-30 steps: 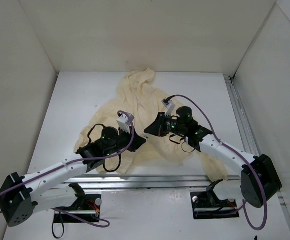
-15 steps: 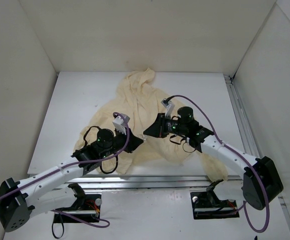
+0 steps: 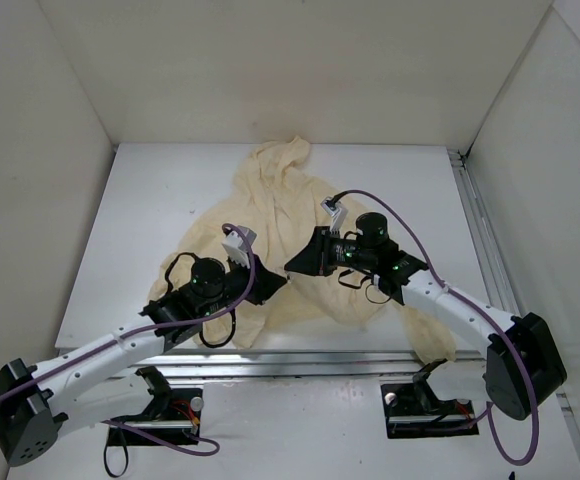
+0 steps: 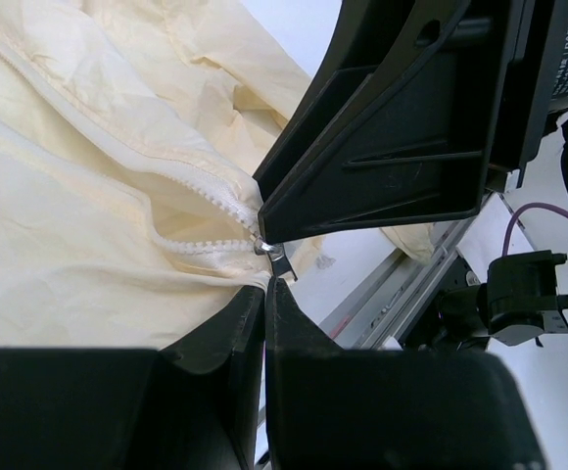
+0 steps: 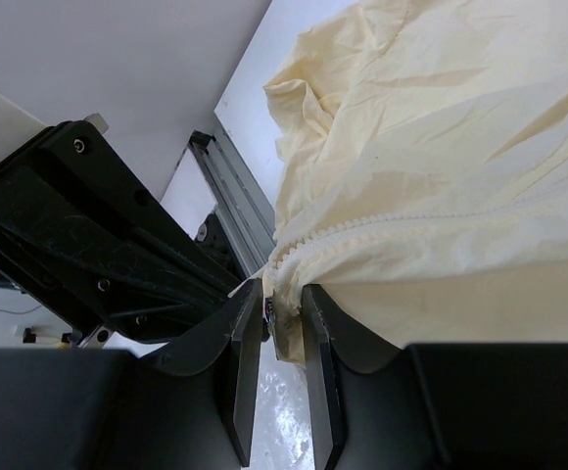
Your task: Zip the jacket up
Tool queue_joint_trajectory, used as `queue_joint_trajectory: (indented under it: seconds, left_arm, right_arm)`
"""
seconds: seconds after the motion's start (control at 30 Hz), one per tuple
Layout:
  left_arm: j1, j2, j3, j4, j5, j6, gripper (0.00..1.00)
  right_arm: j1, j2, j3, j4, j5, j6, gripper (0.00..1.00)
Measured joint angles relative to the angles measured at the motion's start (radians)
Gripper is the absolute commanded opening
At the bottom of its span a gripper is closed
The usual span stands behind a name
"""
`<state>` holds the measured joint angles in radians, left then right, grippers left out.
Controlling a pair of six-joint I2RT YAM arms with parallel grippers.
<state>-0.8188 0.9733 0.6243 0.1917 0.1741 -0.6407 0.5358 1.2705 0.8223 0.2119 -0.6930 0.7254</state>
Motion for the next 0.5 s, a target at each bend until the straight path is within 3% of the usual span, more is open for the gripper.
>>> queue_joint_trajectory:
  seconds: [0.5]
  left_arm:
    - [0.000,-0.012,-0.014,0.001,-0.026,-0.008,0.00]
  right_arm:
    - [-0.036,-0.036,-0.005,-0.027,-0.027,-0.014,0.22]
